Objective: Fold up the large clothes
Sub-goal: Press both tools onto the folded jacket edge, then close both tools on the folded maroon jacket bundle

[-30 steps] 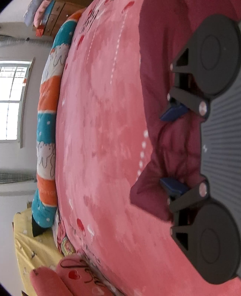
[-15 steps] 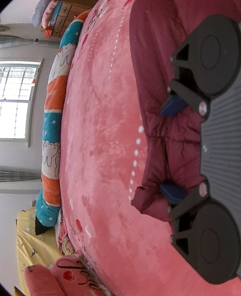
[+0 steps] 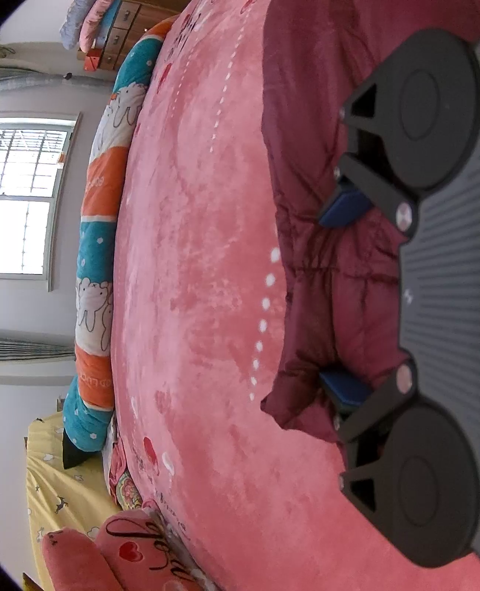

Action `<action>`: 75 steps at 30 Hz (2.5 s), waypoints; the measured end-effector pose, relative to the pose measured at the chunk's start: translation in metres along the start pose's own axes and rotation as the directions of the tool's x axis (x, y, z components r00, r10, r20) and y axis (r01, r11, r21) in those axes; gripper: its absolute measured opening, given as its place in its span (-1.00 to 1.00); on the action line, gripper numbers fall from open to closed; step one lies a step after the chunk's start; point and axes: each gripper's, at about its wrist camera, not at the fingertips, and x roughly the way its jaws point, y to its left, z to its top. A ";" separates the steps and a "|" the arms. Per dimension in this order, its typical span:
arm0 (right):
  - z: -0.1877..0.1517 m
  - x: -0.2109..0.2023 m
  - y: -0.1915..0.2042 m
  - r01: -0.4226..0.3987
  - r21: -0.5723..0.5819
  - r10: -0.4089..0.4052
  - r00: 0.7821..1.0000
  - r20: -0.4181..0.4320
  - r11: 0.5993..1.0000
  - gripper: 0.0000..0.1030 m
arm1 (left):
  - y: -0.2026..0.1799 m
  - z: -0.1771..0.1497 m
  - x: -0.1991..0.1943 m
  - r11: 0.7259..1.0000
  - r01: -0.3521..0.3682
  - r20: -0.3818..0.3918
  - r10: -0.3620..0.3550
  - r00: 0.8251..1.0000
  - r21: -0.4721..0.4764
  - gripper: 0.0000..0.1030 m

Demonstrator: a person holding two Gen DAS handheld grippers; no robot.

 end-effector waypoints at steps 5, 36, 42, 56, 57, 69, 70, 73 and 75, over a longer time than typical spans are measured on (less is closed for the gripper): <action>0.011 -0.018 -0.014 -0.046 0.061 0.046 0.999 0.006 0.997 1.00 | -0.010 0.014 -0.040 0.999 0.029 0.058 -0.027 0.998 -0.033 0.60; -0.004 -0.030 -0.031 0.033 0.026 -0.033 0.999 -0.001 0.999 1.00 | -0.136 -0.032 -0.038 0.981 0.193 0.040 -0.193 0.980 -0.012 0.82; -0.006 -0.034 -0.030 0.068 0.004 -0.068 0.998 0.017 0.998 1.00 | -0.138 -0.031 -0.035 0.983 0.186 0.032 -0.186 0.982 -0.003 0.83; 0.007 -0.095 -0.089 -0.151 0.218 0.147 0.989 0.032 0.964 1.00 | -0.085 -0.003 -0.109 0.948 0.317 0.066 -0.316 0.947 -0.014 0.82; 0.005 -0.102 -0.094 -0.154 0.225 0.153 0.988 0.025 0.962 1.00 | -0.076 -0.001 -0.116 0.947 0.322 0.069 -0.320 0.945 -0.010 0.82; -0.032 -0.146 -0.131 -0.149 0.265 0.167 0.985 -0.046 0.953 1.00 | 0.065 0.000 -0.170 0.983 0.163 0.090 -0.155 0.984 -0.086 0.86; -0.036 -0.146 -0.135 -0.156 0.289 0.180 0.982 -0.060 0.945 1.00 | 0.076 -0.003 -0.170 0.982 0.155 0.086 -0.146 0.986 -0.108 0.86; -0.046 -0.146 -0.143 -0.174 0.365 0.220 0.972 -0.088 0.915 1.00 | 0.103 -0.009 -0.170 0.971 0.154 0.089 -0.140 0.986 -0.185 0.86; -0.051 -0.144 -0.144 -0.186 0.390 0.243 0.964 -0.104 0.902 1.00 | 0.116 -0.013 -0.168 0.959 0.176 0.084 -0.161 0.983 -0.223 0.86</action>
